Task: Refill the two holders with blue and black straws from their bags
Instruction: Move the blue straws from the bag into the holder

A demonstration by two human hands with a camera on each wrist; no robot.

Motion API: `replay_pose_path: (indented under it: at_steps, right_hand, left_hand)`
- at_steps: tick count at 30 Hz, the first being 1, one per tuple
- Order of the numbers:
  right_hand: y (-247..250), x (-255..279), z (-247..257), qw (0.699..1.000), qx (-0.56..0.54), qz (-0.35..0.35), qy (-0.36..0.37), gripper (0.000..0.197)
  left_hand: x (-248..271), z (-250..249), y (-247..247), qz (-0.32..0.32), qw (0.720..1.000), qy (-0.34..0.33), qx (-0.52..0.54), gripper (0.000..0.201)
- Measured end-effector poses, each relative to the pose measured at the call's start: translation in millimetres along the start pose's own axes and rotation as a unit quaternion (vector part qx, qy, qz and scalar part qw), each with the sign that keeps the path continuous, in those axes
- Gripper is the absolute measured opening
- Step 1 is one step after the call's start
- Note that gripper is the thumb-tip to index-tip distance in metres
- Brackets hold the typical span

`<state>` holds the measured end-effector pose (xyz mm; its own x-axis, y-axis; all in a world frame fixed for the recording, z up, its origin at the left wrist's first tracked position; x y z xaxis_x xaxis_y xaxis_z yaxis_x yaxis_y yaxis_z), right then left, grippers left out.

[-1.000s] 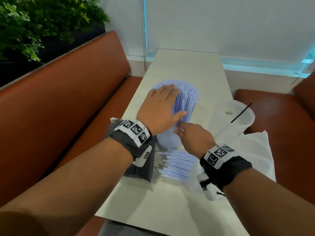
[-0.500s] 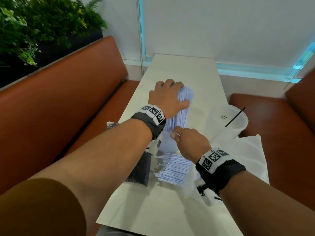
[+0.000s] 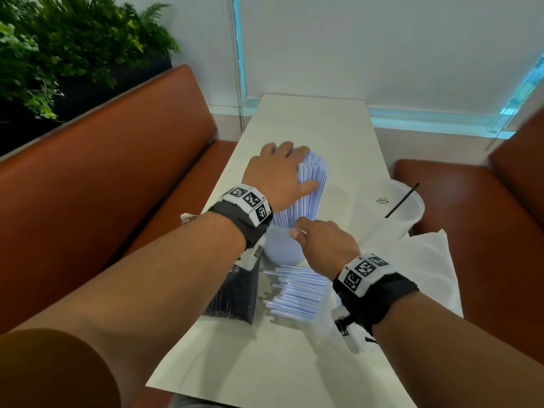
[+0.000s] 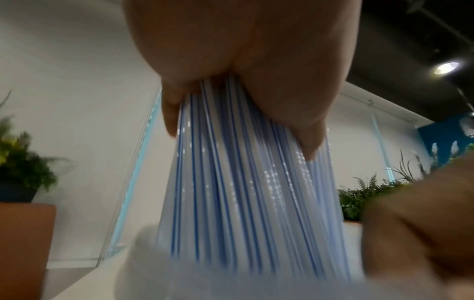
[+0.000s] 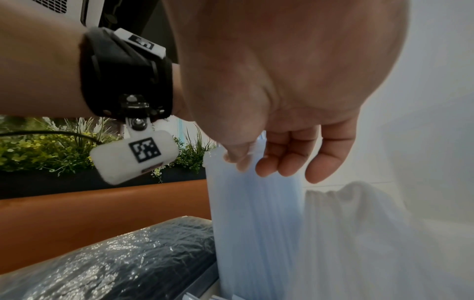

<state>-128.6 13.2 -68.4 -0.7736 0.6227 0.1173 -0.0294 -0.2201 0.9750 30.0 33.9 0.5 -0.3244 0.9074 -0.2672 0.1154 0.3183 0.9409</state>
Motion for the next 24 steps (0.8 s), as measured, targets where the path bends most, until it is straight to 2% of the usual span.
replay_pose_path:
  at_steps: [3,5,8,10,12,15,16,17,18,19,21,23,24]
  right_hand:
    - [1.7,2.1,1.2,1.000,0.005,-0.003,0.009,0.022]
    - [2.2,7.5,-0.5,0.999,-0.016,-0.036,0.018,0.023]
    - [-1.0,22.2,-5.7,0.987,-0.055,-0.148,0.005,0.022]
    - [-5.4,30.8,-12.8,0.979,-0.047,-0.192,-0.046,0.030]
    - [-12.0,33.9,-24.6,0.979,-0.019,-0.164,-0.117,0.042]
    - [-21.2,34.3,-40.5,0.978,0.029,-0.035,-0.206,0.064]
    - [-24.4,34.3,-43.5,0.976,0.038,0.001,-0.217,0.066]
    - [-28.0,34.3,-45.4,0.974,0.043,0.030,-0.220,0.065]
    - [-31.2,34.5,-46.7,0.974,0.042,0.048,-0.218,0.061]
    - [-34.5,34.8,-47.9,0.974,0.038,0.055,-0.215,0.053]
    - [-37.4,36.6,-48.4,0.977,0.024,0.045,-0.205,0.029]
    - [-36.9,38.4,-48.8,0.980,0.008,0.037,-0.195,0.012]
    - [-35.7,39.7,-48.5,0.980,0.000,0.040,-0.195,0.013]
  left_hand:
    - [1.9,0.2,10.4,0.053,0.999,0.010,0.004,0.086]
    - [5.0,-0.4,20.9,0.068,0.997,0.027,0.038,0.098]
    - [19.7,-1.9,37.1,0.048,0.994,0.031,0.096,0.106]
    - [34.0,-2.3,47.2,0.018,0.991,0.028,0.128,0.100]
    - [48.6,-3.6,56.1,-0.059,0.986,0.028,0.151,0.083]
    - [79.8,-11.1,57.5,-0.233,0.957,-0.030,0.171,0.043]
    - [91.2,-14.7,54.4,-0.271,0.943,-0.058,0.184,0.032]
    - [102.5,-19.0,49.0,-0.279,0.936,-0.077,0.200,0.024]
    - [113.1,-23.3,41.1,-0.252,0.941,-0.078,0.213,0.022]
    - [121.9,-27.4,30.3,-0.194,0.954,-0.066,0.218,0.024]
    - [134.7,-33.4,0.1,-0.029,0.983,-0.043,0.175,0.027]
    - [142.2,-35.0,-34.8,0.120,0.985,-0.051,0.117,0.025]
    - [143.8,-35.5,-50.4,0.175,0.977,-0.059,0.104,0.025]
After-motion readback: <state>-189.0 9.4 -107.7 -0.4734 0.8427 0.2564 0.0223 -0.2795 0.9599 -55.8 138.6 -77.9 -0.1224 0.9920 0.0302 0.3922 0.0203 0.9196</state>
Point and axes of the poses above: each hand's wrist, its own x-axis away from the middle knuckle, its own y-axis out of the back of the hand, z = x × y, the point moved 1 cm from there along -x, towards the middle knuckle, and after that the axes turned 4 degrees about x, right-handed, at the moved point
